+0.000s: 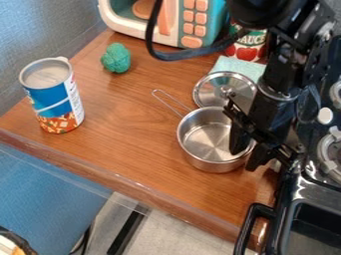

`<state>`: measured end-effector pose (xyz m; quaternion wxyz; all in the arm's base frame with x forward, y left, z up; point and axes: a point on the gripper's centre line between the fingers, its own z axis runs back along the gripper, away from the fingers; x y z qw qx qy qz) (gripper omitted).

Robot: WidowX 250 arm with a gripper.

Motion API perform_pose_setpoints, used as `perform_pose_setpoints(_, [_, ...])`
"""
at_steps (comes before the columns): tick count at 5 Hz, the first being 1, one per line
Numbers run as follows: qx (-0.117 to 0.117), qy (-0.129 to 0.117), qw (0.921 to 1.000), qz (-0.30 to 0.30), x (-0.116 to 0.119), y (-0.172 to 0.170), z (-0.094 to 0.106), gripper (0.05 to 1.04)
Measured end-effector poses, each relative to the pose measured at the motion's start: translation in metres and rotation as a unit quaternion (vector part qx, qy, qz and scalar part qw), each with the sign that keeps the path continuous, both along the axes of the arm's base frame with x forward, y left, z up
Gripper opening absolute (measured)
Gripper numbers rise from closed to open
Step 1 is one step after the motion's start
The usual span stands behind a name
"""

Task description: Moved the silver pot to the middle bottom of the table

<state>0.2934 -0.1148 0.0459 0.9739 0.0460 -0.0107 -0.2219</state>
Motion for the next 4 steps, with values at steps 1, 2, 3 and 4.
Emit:
perform_pose_setpoints(1, [0.001,-0.001,1.0000,0.003,0.0004,0.0003,0.0004,0.142])
perform_pose_setpoints(2, [-0.001,-0.001,1.0000,0.005,0.0004,-0.0002,0.0003,0.068])
perform_pose_setpoints(3, [-0.006,0.006,1.0000,0.002,-0.0012,-0.0018,-0.0009,0.066])
perform_pose_setpoints(4, [0.006,0.028,0.9996,-0.005,-0.0065,0.0034,0.0023,0.066])
